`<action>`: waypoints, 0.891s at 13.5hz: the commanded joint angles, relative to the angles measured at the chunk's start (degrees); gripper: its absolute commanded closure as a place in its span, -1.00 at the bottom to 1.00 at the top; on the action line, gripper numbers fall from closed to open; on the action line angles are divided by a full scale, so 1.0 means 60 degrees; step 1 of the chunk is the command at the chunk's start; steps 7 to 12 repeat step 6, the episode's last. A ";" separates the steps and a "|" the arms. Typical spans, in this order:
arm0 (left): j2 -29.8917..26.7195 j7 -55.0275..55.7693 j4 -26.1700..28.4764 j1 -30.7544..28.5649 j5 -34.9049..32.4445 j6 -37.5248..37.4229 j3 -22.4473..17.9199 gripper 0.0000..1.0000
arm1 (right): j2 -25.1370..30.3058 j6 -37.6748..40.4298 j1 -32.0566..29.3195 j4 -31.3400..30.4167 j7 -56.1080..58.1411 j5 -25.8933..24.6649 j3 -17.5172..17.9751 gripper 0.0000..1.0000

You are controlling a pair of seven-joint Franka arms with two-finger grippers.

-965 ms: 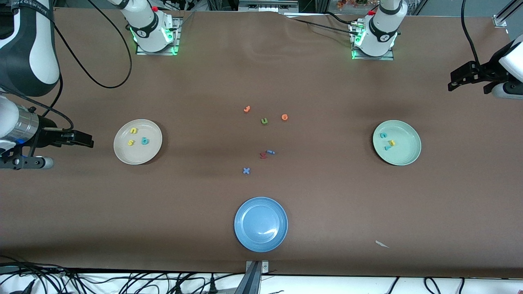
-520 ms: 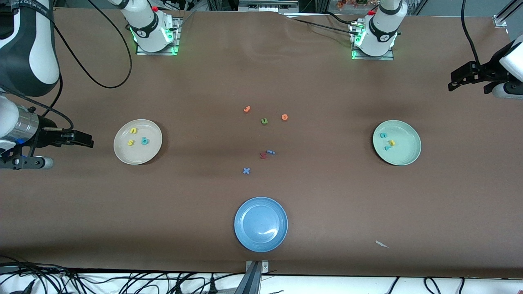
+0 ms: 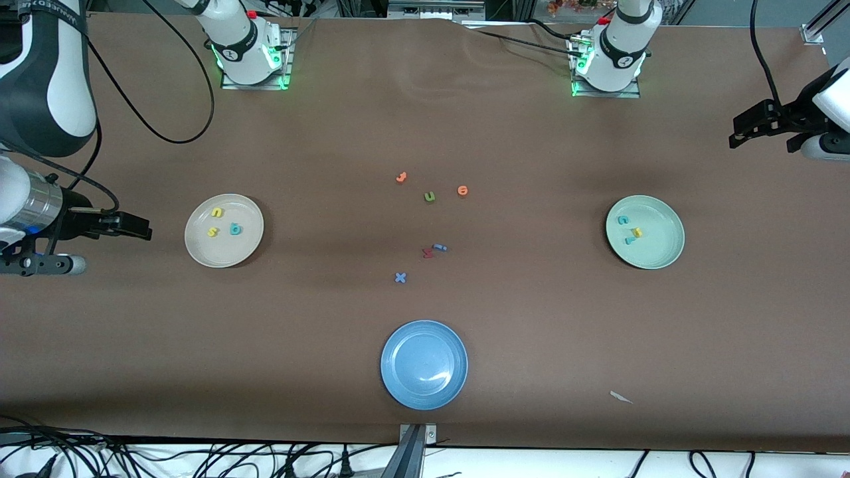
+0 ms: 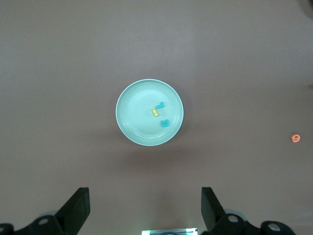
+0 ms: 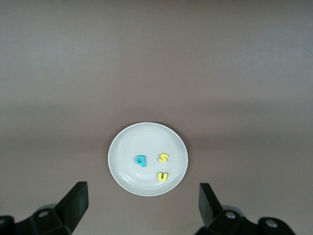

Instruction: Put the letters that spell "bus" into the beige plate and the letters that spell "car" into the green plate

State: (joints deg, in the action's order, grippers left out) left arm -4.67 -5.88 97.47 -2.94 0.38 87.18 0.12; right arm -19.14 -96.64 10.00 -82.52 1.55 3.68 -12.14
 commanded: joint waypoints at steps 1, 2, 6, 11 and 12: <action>0.0104 0.0042 -0.0278 -0.0022 0.0068 -0.0218 -0.0005 -1.00 | 0.0290 -0.0153 -0.0040 -0.0296 -0.0068 -0.0116 0.0075 -1.00; 0.0104 0.0057 -0.0278 -0.0022 0.0068 -0.0218 -0.0005 -1.00 | 0.0290 -0.0167 -0.0069 -0.0295 -0.0097 -0.0058 0.0075 -1.00; 0.0104 0.0057 -0.0278 -0.0022 0.0068 -0.0218 -0.0005 -1.00 | 0.0275 -0.0182 -0.0084 -0.0281 -0.0112 -0.0028 0.0075 -1.00; 0.0104 0.0057 -0.0278 -0.0022 0.0068 -0.0218 -0.0005 -1.00 | 0.0275 -0.0182 -0.0084 -0.0281 -0.0112 -0.0028 0.0075 -1.00; 0.0104 0.0057 -0.0278 -0.0022 0.0068 -0.0218 -0.0005 -1.00 | 0.0275 -0.0182 -0.0084 -0.0281 -0.0112 -0.0028 0.0075 -1.00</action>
